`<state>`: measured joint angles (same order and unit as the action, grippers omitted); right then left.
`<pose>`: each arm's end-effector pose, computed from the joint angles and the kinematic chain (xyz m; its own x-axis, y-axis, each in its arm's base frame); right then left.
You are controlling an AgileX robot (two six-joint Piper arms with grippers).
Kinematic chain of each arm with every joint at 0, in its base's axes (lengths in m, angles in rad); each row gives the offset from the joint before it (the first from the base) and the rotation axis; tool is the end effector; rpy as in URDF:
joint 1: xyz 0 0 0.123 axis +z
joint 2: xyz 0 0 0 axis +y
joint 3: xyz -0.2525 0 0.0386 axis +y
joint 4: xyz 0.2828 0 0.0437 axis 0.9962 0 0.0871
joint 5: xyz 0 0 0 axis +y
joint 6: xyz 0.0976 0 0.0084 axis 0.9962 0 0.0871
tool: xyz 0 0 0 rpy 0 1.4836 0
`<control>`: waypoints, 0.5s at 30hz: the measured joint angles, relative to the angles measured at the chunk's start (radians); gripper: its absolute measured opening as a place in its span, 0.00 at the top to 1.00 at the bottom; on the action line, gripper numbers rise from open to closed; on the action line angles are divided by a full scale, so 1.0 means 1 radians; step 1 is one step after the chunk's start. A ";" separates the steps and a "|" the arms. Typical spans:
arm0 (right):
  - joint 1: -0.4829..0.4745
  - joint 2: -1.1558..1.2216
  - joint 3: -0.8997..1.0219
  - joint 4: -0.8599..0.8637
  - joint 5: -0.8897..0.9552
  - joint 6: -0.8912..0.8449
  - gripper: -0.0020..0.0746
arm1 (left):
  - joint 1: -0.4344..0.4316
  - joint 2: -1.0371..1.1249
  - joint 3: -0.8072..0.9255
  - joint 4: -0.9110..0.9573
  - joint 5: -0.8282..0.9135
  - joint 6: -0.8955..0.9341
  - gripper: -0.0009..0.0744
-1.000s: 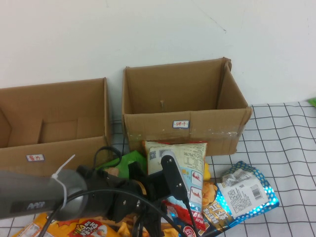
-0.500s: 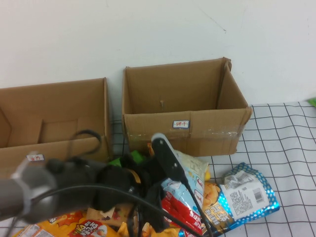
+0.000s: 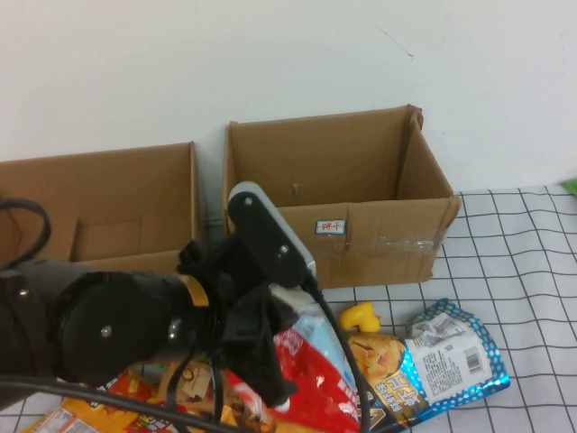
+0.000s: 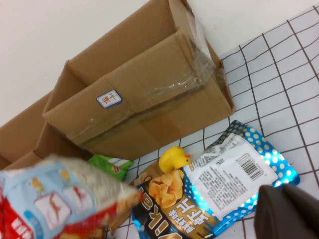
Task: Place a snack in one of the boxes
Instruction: Pick up the potato chip
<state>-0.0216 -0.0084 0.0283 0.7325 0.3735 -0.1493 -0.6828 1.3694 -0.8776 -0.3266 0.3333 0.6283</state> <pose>0.1240 0.0213 0.1771 -0.2963 0.5116 -0.8065 -0.0738 0.8296 0.5534 0.2497 -0.2164 0.2187 -0.2710 0.6218 -0.7348 0.8145 0.5550 0.1693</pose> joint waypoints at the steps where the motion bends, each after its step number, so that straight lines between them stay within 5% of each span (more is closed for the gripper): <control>1: 0.000 0.000 0.000 0.000 0.000 0.000 0.97 | 0.000 0.000 0.000 0.000 0.020 -0.013 0.99; 15: 0.000 0.000 0.000 0.002 0.002 -0.005 0.98 | 0.012 0.256 0.000 0.004 -0.012 -0.122 0.95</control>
<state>-0.0216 -0.0084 0.0283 0.7344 0.3756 -0.1544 -0.6703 1.6250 -0.8776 -0.3229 0.3217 0.5066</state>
